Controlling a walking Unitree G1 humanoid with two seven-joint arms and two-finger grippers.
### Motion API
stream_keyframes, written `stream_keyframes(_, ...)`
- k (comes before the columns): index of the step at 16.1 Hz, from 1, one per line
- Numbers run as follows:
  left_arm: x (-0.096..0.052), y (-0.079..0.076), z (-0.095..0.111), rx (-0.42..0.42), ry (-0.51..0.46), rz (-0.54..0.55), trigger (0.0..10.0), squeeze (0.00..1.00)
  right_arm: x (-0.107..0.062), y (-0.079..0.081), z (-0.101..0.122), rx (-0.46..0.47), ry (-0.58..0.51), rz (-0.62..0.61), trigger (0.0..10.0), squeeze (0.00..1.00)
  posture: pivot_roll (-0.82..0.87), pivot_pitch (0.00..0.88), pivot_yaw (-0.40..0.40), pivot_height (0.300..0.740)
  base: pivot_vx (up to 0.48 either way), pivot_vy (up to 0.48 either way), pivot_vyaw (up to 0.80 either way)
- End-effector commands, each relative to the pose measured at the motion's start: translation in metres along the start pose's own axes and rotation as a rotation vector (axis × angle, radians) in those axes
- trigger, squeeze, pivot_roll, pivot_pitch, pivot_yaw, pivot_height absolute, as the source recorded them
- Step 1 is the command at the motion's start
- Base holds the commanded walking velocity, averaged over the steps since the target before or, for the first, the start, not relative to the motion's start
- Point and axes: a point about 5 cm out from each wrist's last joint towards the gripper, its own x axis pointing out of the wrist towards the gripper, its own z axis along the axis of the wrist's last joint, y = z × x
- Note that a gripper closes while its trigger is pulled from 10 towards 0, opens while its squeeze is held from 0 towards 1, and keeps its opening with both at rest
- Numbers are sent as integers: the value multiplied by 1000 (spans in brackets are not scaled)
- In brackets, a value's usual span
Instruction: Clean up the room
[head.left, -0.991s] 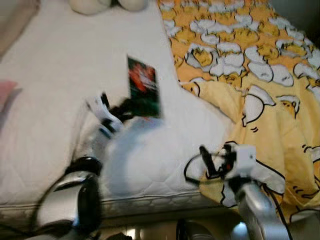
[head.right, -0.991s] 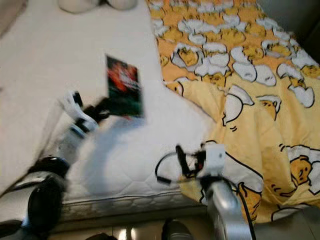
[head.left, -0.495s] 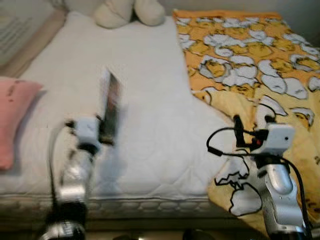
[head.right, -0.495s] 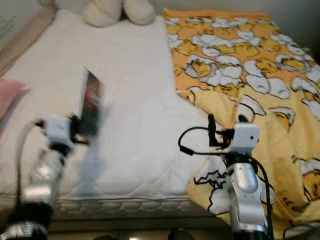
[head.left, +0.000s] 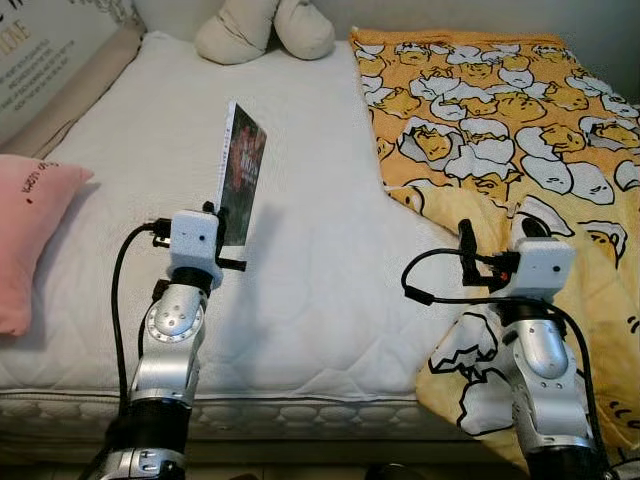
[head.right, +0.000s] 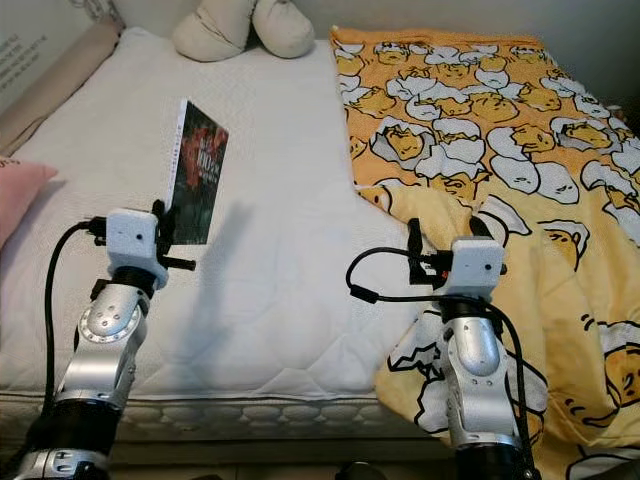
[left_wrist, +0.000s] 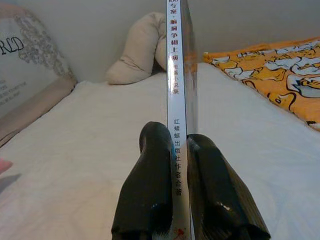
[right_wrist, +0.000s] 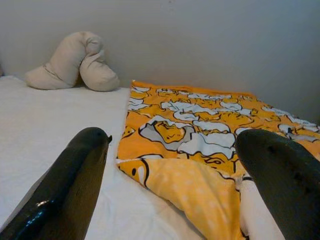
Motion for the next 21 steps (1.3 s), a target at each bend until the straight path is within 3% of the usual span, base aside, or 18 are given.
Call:
stream_keyframes(1, 8, -6, 11, 5, -29, -4, 10000, 0, 4, 4, 1, 28, -10, 2, 10000, 0, -44, 0, 16, 740, 0, 461, 563)
stream_keyframes(3, 10, -12, 9, -2, 13, -7, 10000, 0, 8, 14, -2, 35, 6, 52, 10000, 0, -49, 0, 12, 740, 0, 463, 563)
stream_keyframes(6, 11, -14, 2, -9, 48, -4, 10000, 0, 8, 17, -5, 45, 20, 73, 10000, 0, -64, 0, 3, 740, 0, 475, 375)
stream_keyframes(7, 14, -20, 1, -37, 60, -23, 10000, 0, 7, 17, -6, 49, 28, 76, 10000, 0, -71, 0, 5, 740, 0, 480, 0)
stream_keyframes(13, 29, -35, 5, -18, 72, -197, 10000, 0, -6, 14, -14, 42, 50, 52, 10000, 0, -114, 0, 49, 740, 0, 480, 0)
stream_keyframes(19, 32, -46, 0, -46, 102, -287, 10000, 0, -18, 13, -19, 32, 81, 37, 10000, 0, -148, 0, 65, 740, 0, 480, 0)
stream_keyframes(21, 34, -47, 0, -17, 103, -282, 10000, 0, -18, 11, -18, 28, 82, 32, 10000, 0, -150, 0, 63, 740, 0, 480, -400)
